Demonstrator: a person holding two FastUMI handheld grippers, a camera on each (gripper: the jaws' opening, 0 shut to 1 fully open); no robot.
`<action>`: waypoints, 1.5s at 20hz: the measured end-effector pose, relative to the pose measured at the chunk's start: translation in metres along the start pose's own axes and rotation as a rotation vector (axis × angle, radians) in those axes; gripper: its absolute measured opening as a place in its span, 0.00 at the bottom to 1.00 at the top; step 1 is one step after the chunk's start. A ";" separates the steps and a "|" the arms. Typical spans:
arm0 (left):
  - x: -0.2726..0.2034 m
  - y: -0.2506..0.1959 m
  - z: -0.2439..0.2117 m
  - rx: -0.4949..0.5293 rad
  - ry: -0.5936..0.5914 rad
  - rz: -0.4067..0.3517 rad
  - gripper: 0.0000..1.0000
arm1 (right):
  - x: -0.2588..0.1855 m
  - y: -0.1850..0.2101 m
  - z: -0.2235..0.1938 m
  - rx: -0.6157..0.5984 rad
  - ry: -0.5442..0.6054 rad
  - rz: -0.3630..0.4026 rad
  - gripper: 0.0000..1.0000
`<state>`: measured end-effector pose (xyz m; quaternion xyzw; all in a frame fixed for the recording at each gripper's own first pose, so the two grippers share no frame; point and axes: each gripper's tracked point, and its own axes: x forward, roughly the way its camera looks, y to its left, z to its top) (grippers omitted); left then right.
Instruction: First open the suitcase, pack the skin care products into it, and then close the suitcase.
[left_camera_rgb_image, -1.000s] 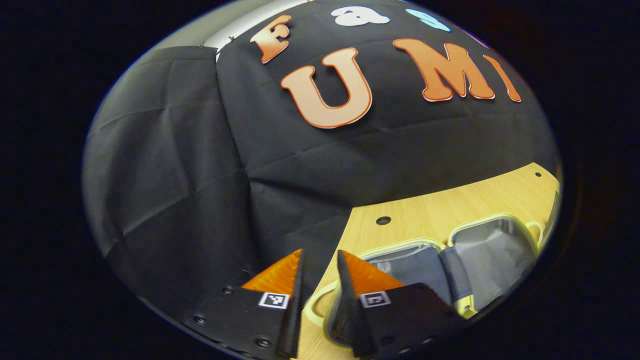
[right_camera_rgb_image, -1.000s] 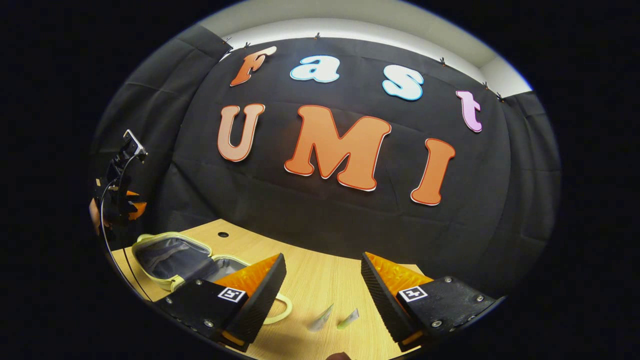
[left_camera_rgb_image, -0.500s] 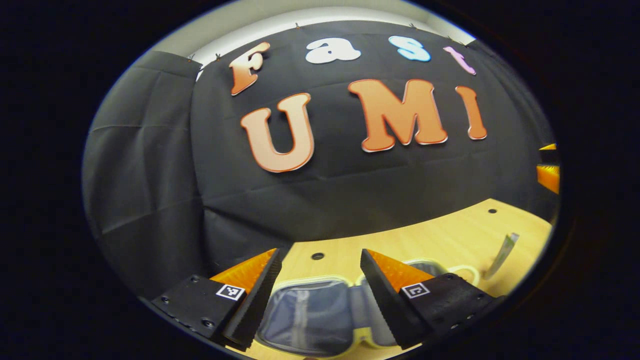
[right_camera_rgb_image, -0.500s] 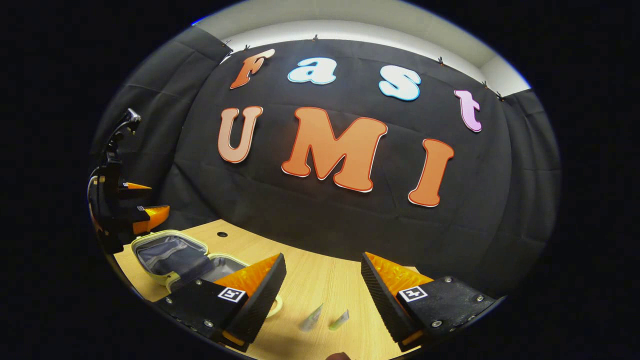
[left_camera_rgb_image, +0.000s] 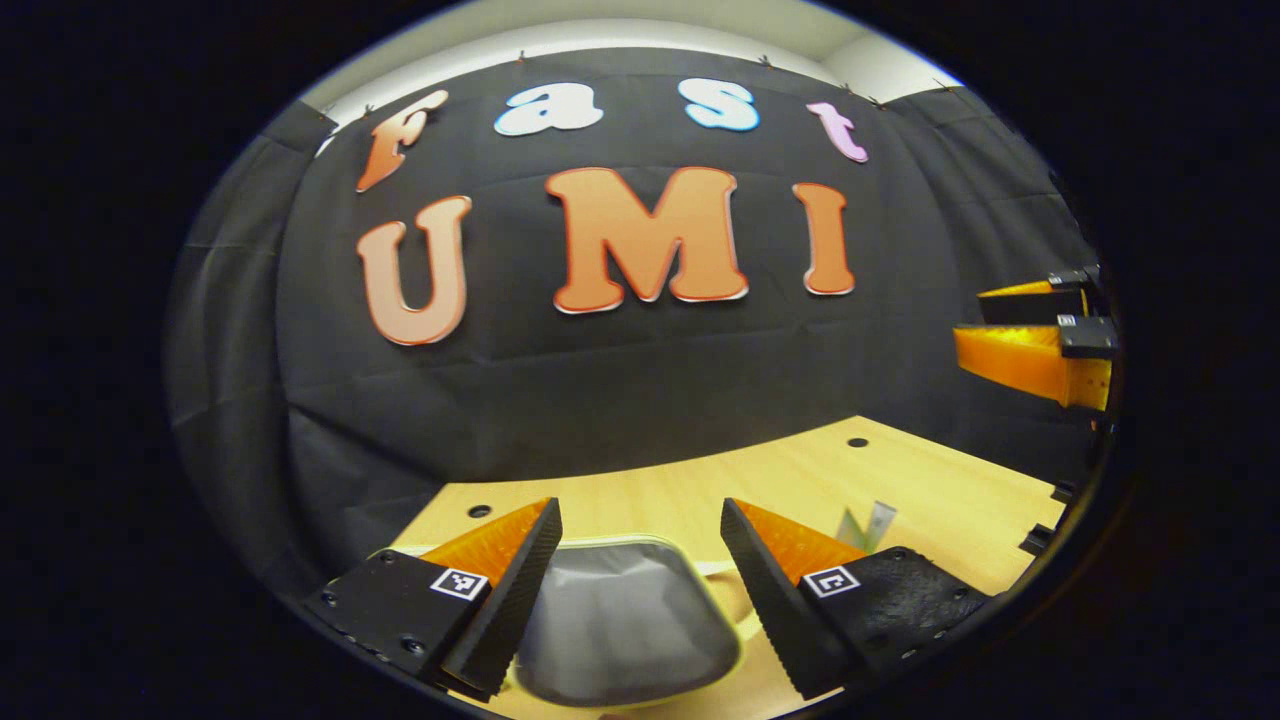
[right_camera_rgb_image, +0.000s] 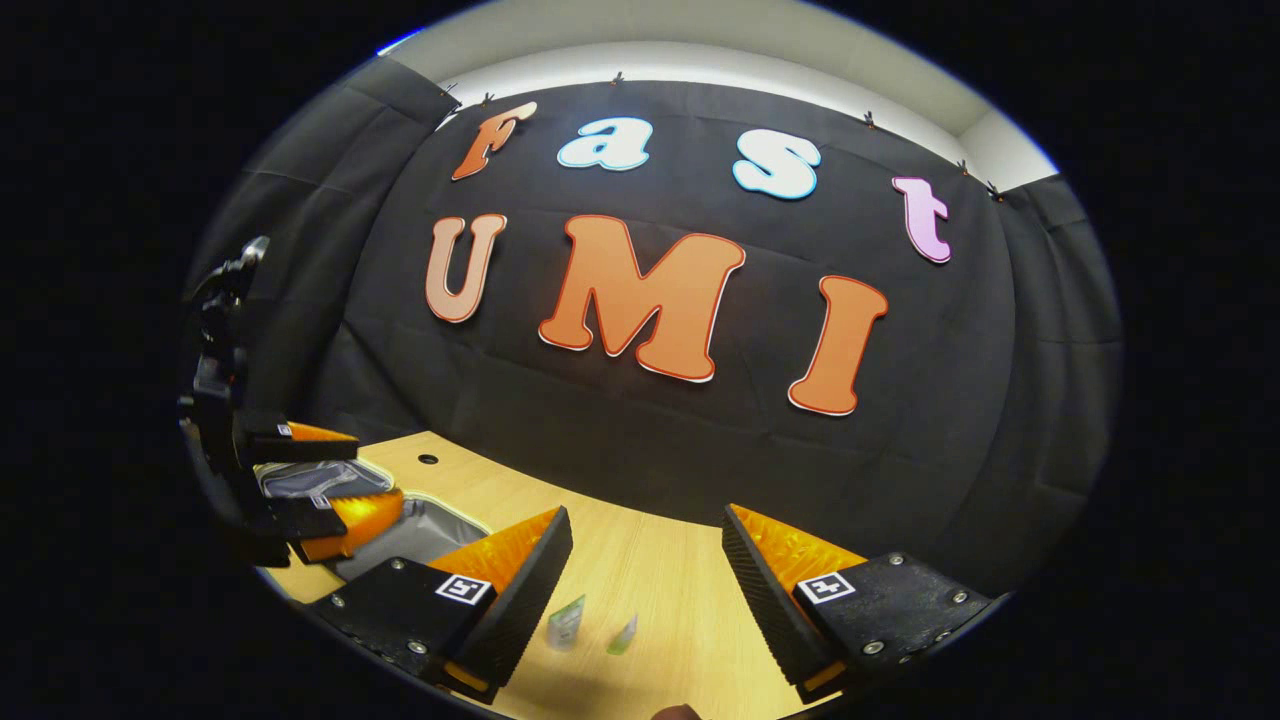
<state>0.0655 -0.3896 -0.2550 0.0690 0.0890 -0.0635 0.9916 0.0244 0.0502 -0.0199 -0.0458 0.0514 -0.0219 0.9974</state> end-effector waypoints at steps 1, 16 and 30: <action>0.004 -0.017 -0.004 0.011 0.010 -0.032 0.98 | -0.001 -0.006 -0.002 0.000 0.002 -0.002 0.95; 0.083 -0.186 -0.112 0.081 0.187 -0.307 0.98 | -0.019 -0.090 -0.027 -0.070 0.039 -0.111 0.95; 0.112 -0.194 -0.158 0.044 0.337 -0.277 0.36 | -0.007 -0.096 -0.066 -0.023 0.103 -0.056 0.96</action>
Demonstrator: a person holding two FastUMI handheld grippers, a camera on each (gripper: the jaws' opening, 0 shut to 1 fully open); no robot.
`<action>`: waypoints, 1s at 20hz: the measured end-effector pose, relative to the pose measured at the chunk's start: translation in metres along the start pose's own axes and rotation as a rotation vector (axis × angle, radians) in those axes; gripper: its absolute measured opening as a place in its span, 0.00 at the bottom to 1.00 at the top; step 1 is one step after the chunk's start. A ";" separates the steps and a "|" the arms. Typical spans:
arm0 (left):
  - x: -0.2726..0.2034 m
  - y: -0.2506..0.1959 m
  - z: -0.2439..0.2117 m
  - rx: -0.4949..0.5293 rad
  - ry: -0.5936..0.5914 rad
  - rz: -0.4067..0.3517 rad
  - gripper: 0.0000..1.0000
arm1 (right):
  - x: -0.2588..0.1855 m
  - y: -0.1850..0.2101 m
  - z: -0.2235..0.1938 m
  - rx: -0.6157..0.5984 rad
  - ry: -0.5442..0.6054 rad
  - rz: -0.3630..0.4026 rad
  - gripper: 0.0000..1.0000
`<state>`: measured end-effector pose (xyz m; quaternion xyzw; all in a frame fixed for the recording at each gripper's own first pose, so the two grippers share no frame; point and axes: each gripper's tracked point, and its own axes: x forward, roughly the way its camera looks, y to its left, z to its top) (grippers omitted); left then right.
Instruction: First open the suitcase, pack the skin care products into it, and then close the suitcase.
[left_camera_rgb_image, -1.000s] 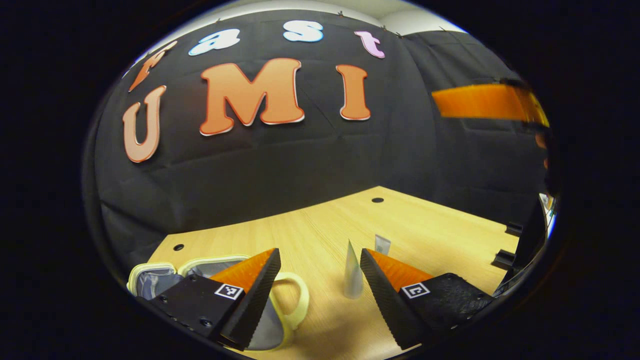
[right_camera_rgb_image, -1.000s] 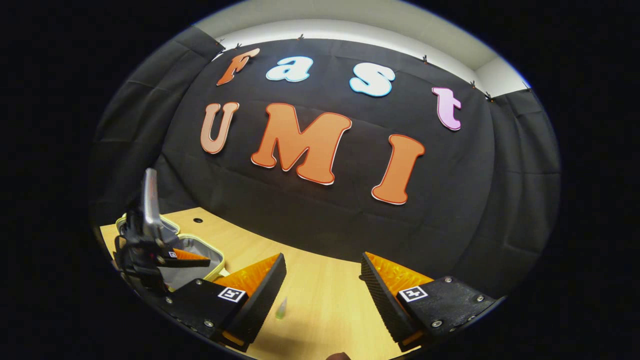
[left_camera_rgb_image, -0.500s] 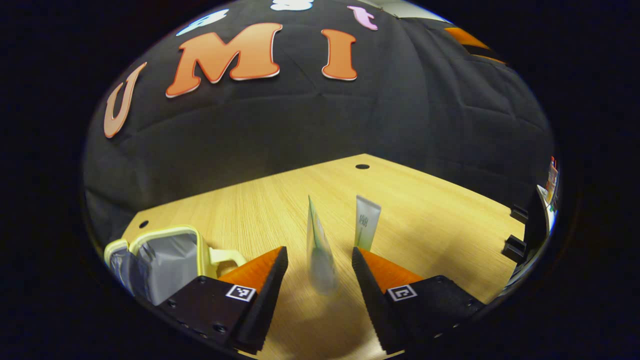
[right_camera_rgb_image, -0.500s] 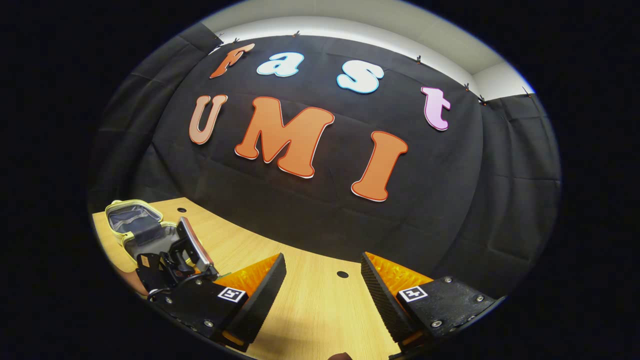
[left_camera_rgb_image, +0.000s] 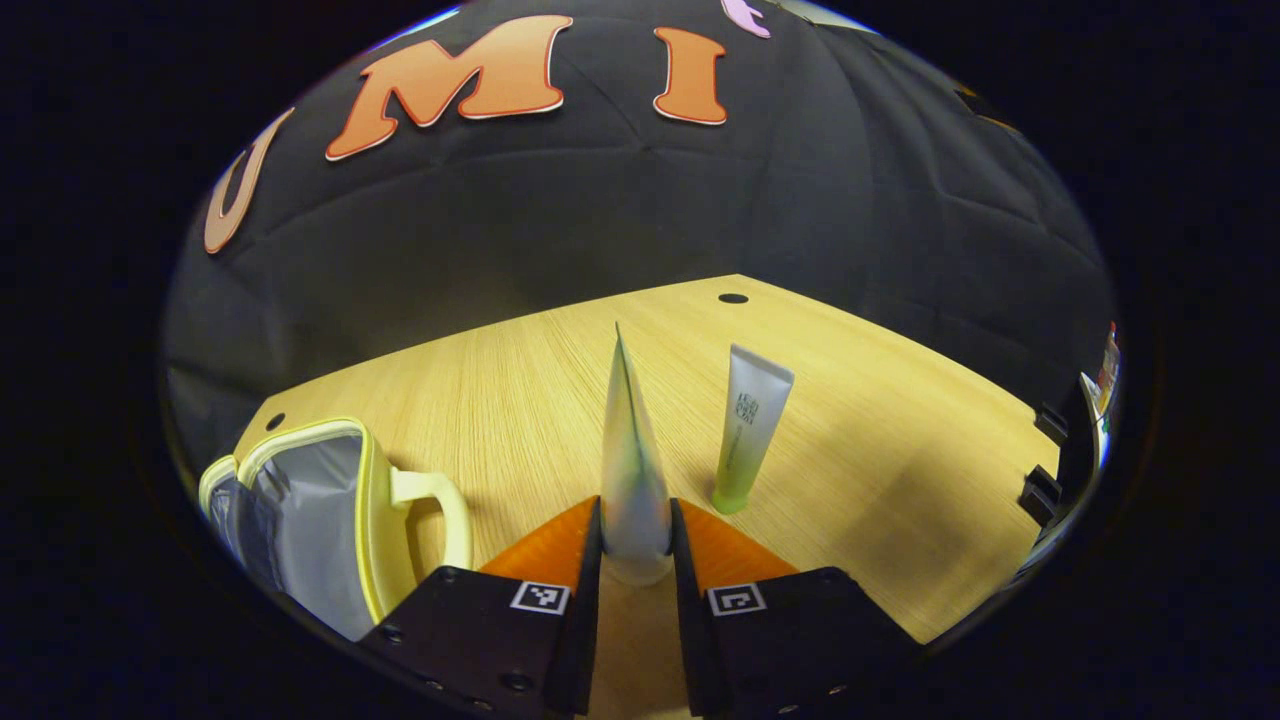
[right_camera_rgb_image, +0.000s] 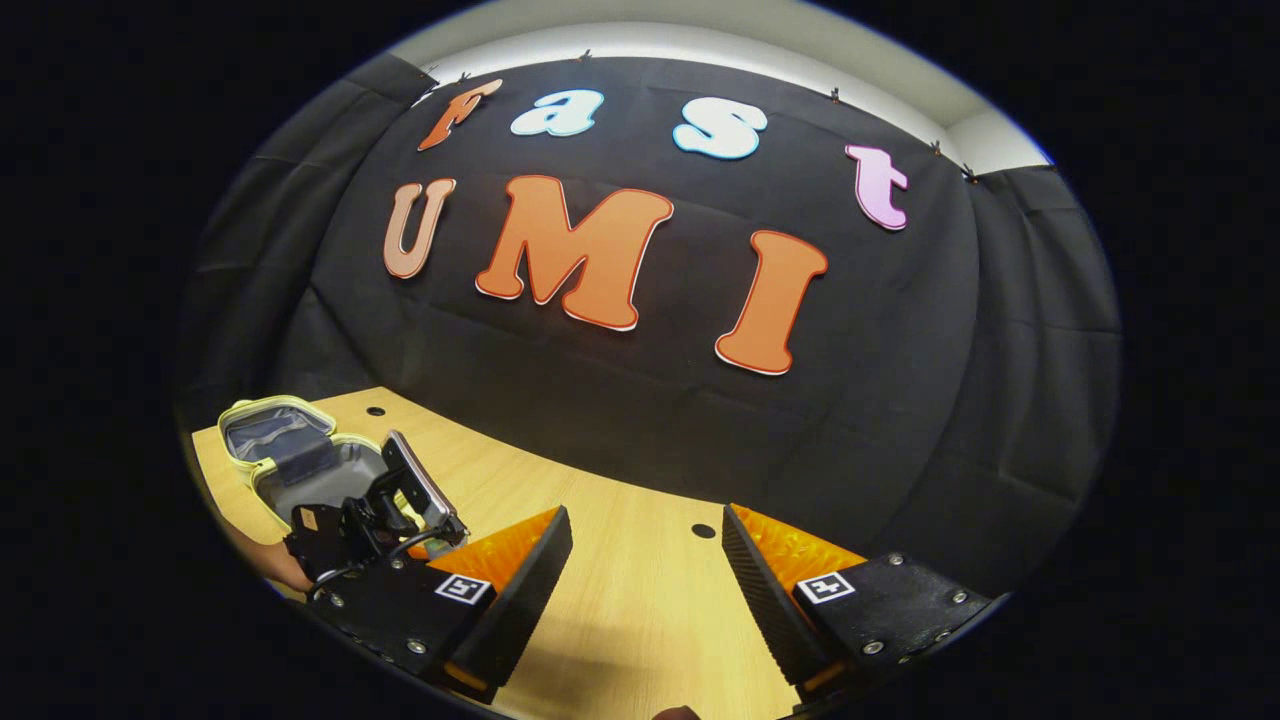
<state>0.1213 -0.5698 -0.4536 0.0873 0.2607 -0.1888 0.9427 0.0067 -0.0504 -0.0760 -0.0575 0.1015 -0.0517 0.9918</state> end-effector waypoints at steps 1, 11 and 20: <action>-0.006 0.001 0.007 0.005 -0.007 0.003 0.37 | 0.004 0.003 -0.006 0.004 0.008 0.013 0.95; -0.096 0.081 0.072 -0.087 -0.104 0.201 0.35 | 0.047 0.073 -0.091 0.075 0.179 0.242 0.95; -0.175 0.169 0.052 -0.127 -0.067 0.401 0.37 | 0.086 0.115 -0.151 0.044 0.294 0.318 0.94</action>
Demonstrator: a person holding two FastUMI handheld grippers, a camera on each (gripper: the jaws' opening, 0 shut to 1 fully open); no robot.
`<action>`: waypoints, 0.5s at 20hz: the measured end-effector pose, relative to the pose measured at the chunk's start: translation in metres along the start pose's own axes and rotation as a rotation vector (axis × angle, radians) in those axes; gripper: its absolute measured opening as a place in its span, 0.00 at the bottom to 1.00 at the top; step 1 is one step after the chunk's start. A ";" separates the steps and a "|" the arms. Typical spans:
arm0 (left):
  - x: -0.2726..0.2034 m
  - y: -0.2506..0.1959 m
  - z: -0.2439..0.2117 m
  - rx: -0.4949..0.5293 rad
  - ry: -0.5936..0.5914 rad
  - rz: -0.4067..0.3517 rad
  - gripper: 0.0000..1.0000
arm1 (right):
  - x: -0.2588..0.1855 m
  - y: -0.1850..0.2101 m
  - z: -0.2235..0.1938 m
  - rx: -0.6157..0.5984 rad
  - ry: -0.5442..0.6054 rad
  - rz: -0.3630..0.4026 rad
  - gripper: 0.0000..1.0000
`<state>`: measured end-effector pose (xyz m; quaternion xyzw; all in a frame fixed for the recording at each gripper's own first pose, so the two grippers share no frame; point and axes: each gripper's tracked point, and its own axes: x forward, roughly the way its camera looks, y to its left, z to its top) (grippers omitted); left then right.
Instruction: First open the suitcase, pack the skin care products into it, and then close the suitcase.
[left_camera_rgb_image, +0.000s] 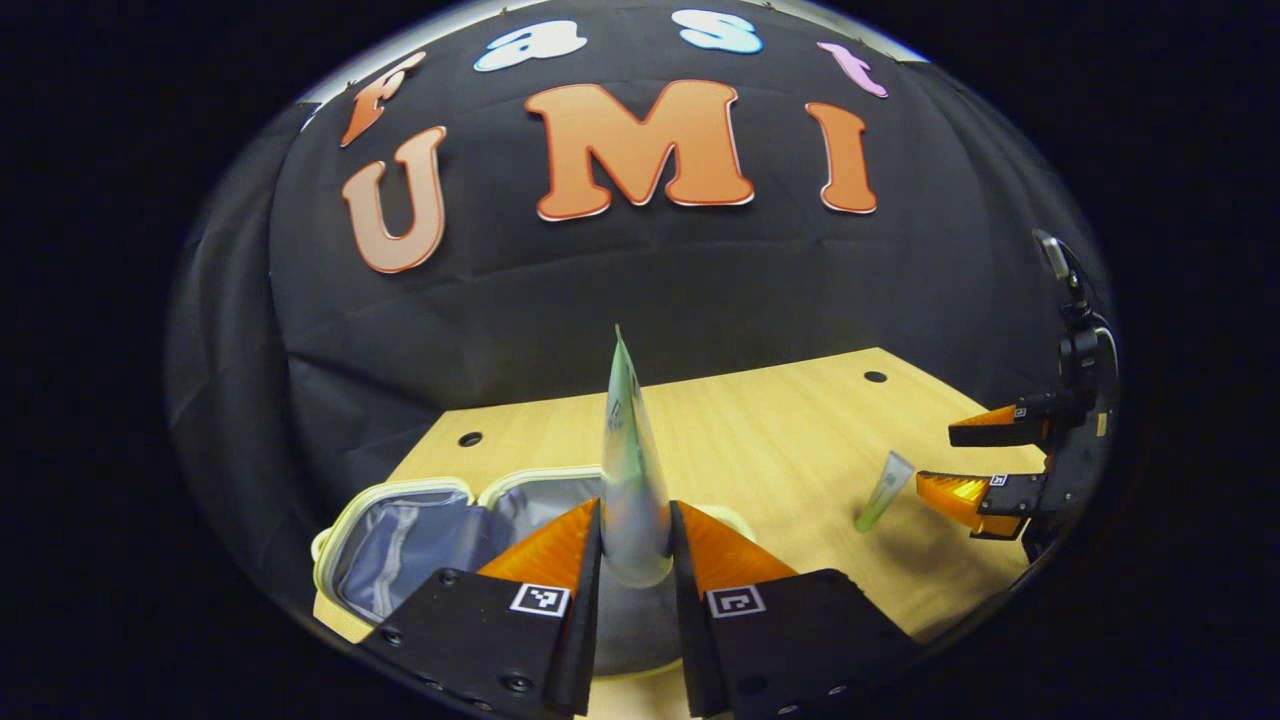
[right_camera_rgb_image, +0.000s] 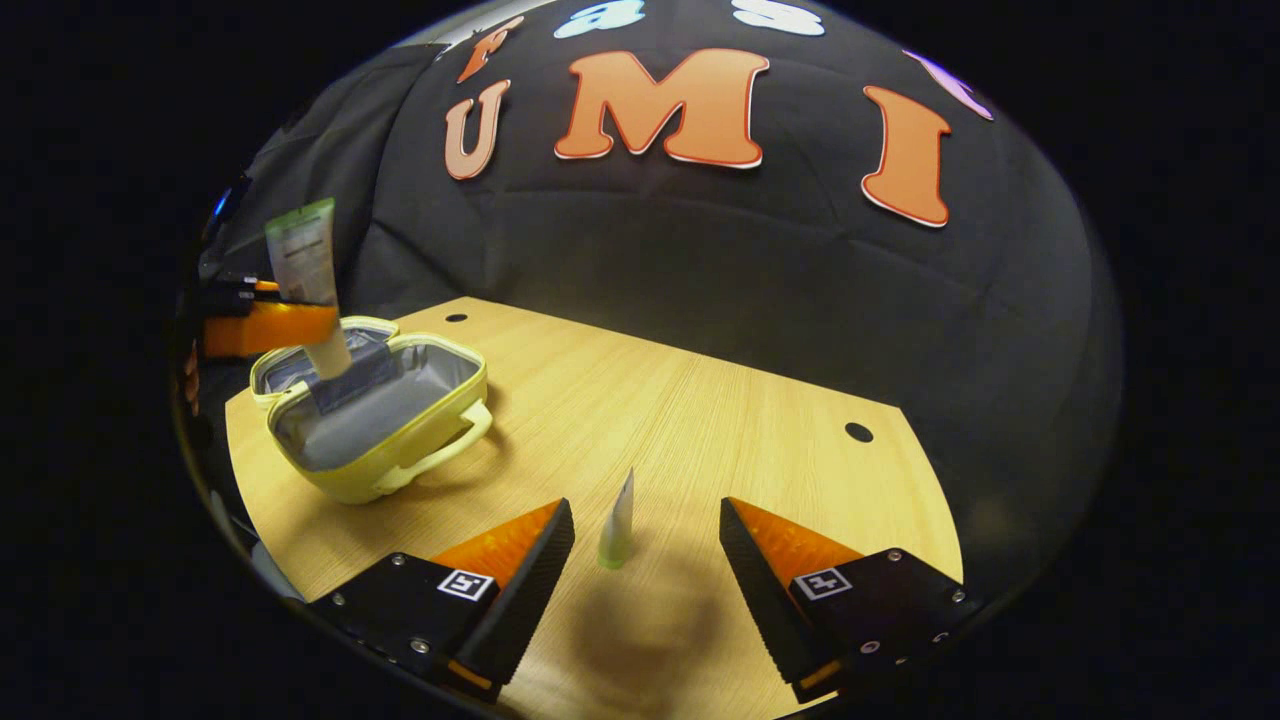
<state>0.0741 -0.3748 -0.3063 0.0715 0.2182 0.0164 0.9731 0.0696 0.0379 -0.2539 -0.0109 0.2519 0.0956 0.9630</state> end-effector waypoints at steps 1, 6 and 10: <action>-0.004 0.010 0.000 0.000 0.004 0.018 0.35 | 0.005 0.001 -0.004 -0.001 0.011 0.002 0.94; -0.025 0.049 -0.006 -0.018 0.023 0.088 0.35 | 0.032 0.012 -0.027 0.003 0.088 0.026 0.84; -0.032 0.073 -0.019 -0.029 0.065 0.106 0.35 | 0.053 0.023 -0.047 0.061 0.169 0.050 0.53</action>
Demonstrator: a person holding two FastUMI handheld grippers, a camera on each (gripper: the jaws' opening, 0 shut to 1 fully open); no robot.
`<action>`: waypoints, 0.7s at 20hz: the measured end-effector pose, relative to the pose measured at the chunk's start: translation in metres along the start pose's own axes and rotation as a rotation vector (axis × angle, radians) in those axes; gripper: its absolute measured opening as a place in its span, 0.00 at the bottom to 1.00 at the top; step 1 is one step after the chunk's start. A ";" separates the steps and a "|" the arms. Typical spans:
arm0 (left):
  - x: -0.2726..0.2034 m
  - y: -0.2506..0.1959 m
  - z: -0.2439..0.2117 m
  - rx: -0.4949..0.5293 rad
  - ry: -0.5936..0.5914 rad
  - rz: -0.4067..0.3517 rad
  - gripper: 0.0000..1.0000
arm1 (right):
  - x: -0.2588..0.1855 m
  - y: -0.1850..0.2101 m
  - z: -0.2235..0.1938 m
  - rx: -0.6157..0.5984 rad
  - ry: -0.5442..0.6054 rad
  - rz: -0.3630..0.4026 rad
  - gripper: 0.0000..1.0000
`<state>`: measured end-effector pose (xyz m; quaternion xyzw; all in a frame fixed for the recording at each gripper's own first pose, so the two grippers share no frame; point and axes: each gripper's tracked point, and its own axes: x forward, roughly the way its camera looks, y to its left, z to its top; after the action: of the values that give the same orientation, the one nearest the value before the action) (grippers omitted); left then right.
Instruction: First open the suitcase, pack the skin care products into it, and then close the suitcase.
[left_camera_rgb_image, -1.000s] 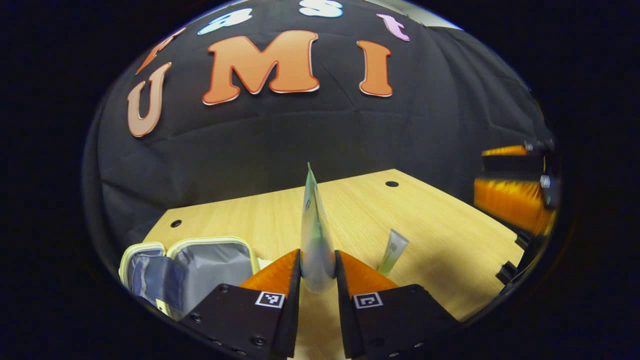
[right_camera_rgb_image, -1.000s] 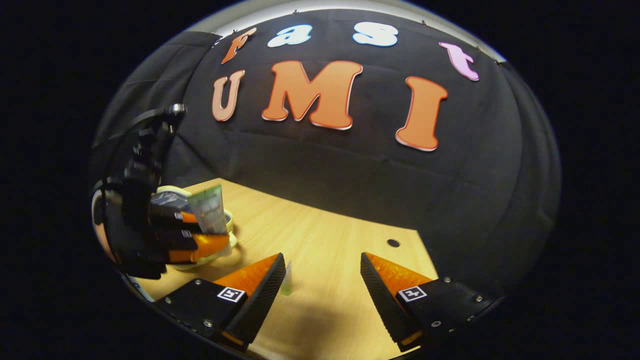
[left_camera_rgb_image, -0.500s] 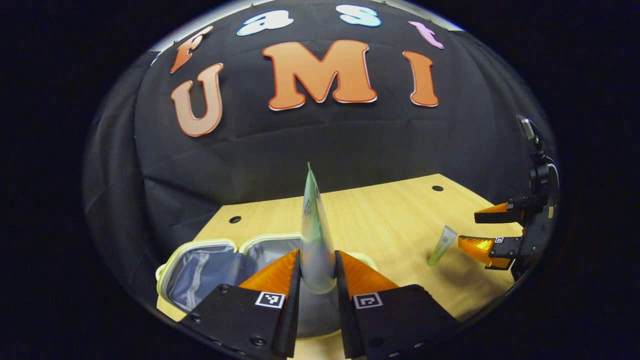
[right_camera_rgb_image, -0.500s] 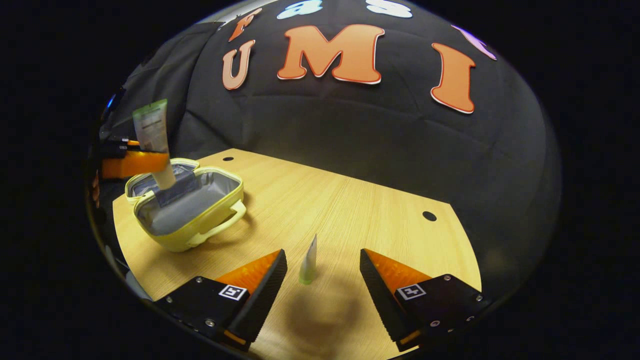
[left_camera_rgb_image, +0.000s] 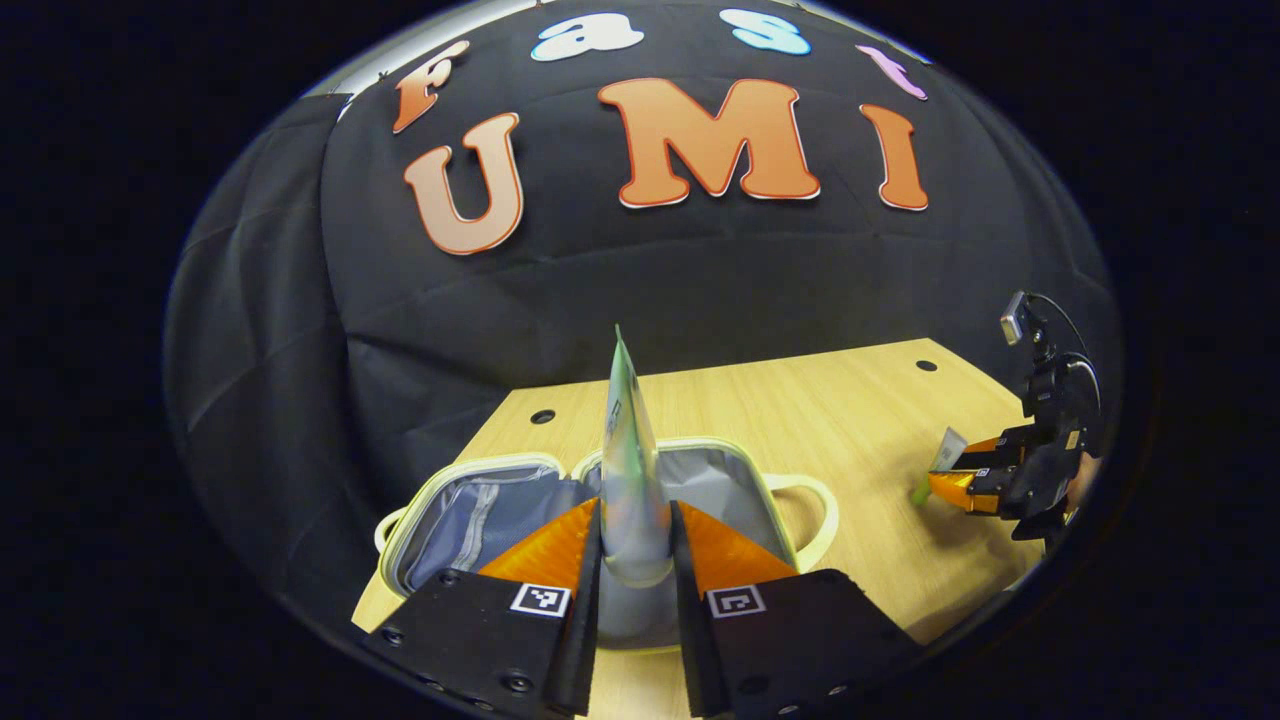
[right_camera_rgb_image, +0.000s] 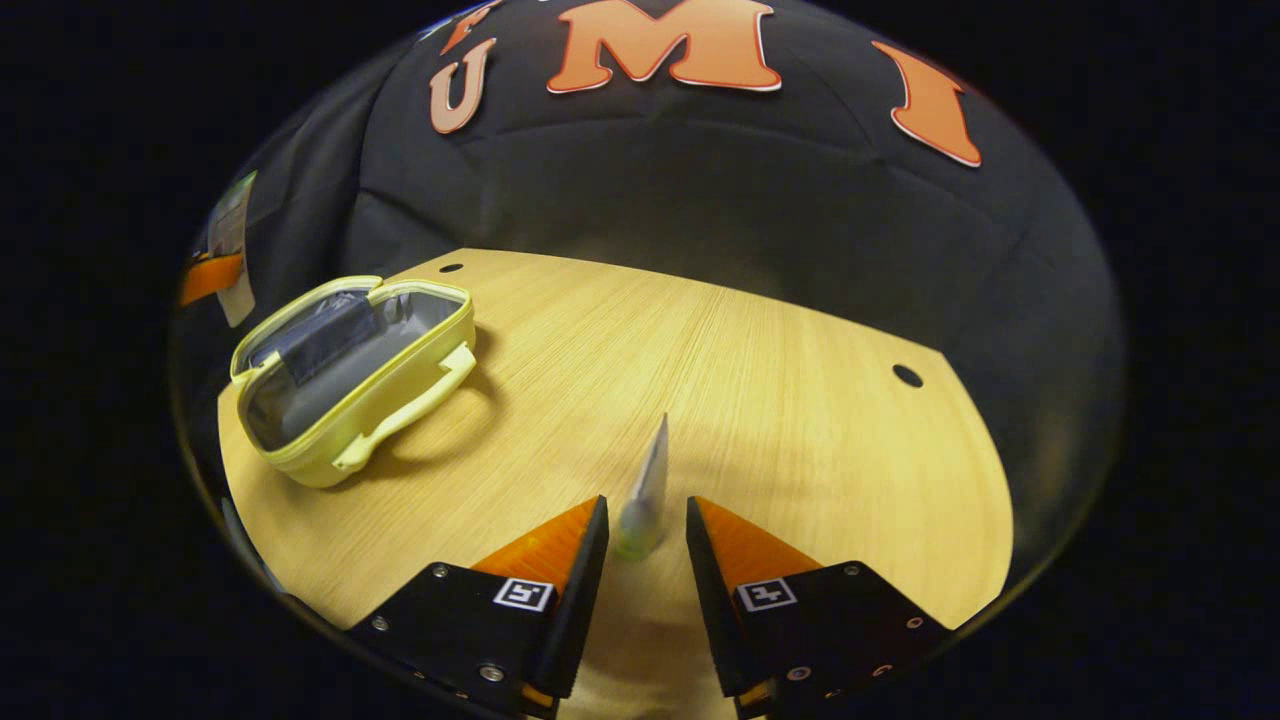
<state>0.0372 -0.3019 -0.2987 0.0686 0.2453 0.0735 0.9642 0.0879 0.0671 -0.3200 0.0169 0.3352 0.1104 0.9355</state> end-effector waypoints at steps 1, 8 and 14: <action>0.001 0.003 -0.001 -0.003 0.005 -0.005 0.35 | 0.005 -0.001 0.000 0.012 0.005 -0.006 0.51; 0.016 0.015 -0.009 -0.004 0.041 -0.066 0.35 | 0.015 0.007 -0.015 0.104 0.093 -0.021 0.34; 0.044 0.015 -0.034 -0.026 0.132 -0.156 0.35 | -0.010 0.027 0.017 0.137 0.027 -0.019 0.34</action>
<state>0.0569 -0.2765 -0.3461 0.0316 0.3119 0.0058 0.9496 0.0853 0.0923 -0.2977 0.0762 0.3547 0.0787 0.9286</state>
